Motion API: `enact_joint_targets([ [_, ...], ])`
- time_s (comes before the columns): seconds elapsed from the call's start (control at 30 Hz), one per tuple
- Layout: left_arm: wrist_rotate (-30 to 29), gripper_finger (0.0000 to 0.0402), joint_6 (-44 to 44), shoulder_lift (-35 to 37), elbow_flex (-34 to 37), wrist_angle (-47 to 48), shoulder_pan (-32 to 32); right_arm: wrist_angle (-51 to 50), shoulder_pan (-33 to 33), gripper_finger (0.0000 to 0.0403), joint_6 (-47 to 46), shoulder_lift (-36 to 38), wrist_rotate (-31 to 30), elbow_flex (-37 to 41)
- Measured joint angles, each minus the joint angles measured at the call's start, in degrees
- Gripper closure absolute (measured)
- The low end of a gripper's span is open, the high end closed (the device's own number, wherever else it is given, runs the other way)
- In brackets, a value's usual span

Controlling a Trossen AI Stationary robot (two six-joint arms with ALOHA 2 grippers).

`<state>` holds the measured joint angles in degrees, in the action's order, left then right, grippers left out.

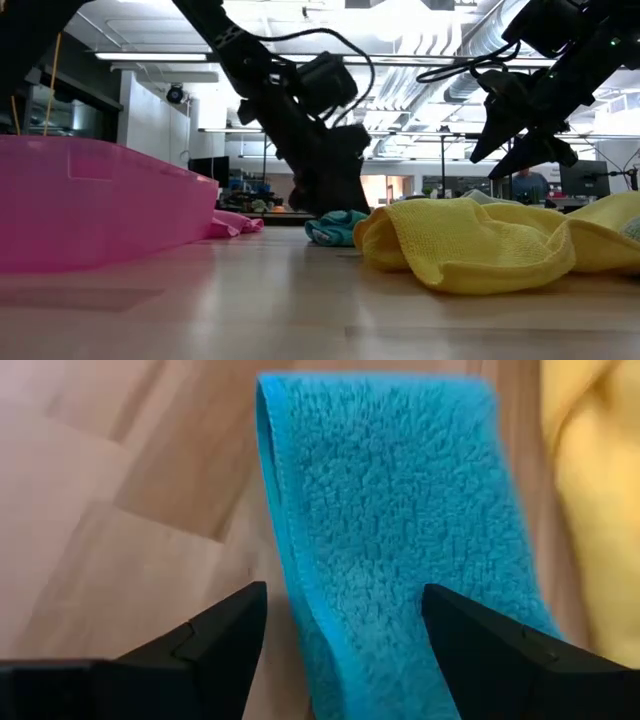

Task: Fold microfiber towels
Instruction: Put the blue microfiber towel into the red bin

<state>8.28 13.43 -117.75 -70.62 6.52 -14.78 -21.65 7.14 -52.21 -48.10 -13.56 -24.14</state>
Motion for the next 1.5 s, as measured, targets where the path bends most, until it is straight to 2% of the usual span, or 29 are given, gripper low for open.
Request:
enact_joint_targets([
  [0.17,-0.9,0.015,-1.7,-1.1,-0.3,0.6,1.2,0.0,0.0,0.0187,0.2,0.0,-1.3,0.0],
  [0.27,-2.6,0.0172,-1.8,-1.2,-0.3,0.8,2.0,0.0,0.0,0.0187,0.2,0.0,-1.4,0.0],
  [0.33,-5.2,0.0207,-1.6,-1.2,-0.3,0.8,2.6,0.0,0.0,0.0187,0.2,0.0,-1.9,0.0],
  [0.4,-6.4,0.0261,-0.9,-1.3,-0.2,0.7,3.1,0.0,0.0,0.0187,0.2,0.0,-2.8,0.0],
  [0.5,-5.6,0.0362,0.5,-1.4,-0.2,0.7,3.8,0.0,0.0,0.0187,0.2,0.0,-3.6,0.0],
  [0.53,-5.0,0.0379,0.6,-1.4,-0.2,0.8,3.9,0.0,0.0,0.0187,0.2,0.0,-3.8,0.0],
  [0.73,-4.3,0.0395,-4.1,2.1,0.3,2.5,3.6,-0.1,0.0,0.0187,0.5,0.0,-3.9,0.0],
  [0.93,-2.6,0.0398,-13.0,12.9,0.1,2.1,0.3,-0.2,0.0,0.0187,1.3,0.0,-3.9,0.0],
  [1.07,0.1,0.0399,-18.0,21.9,0.1,5.5,-2.0,-0.2,0.0,0.0187,1.3,0.0,-3.9,0.0],
  [1.2,3.3,0.04,-25.0,31.1,0.1,19.2,-3.0,-0.2,0.0,0.0187,1.2,0.0,-3.9,0.0],
  [1.4,0.5,0.0401,-29.7,40.8,0.1,47.6,-0.7,-0.2,0.0,0.0187,1.1,0.0,-3.9,0.0],
  [1.5,-1.1,0.0401,-29.1,44.1,1.5,55.1,0.8,-0.2,0.0,0.0187,1.1,0.0,-3.9,0.0],
])
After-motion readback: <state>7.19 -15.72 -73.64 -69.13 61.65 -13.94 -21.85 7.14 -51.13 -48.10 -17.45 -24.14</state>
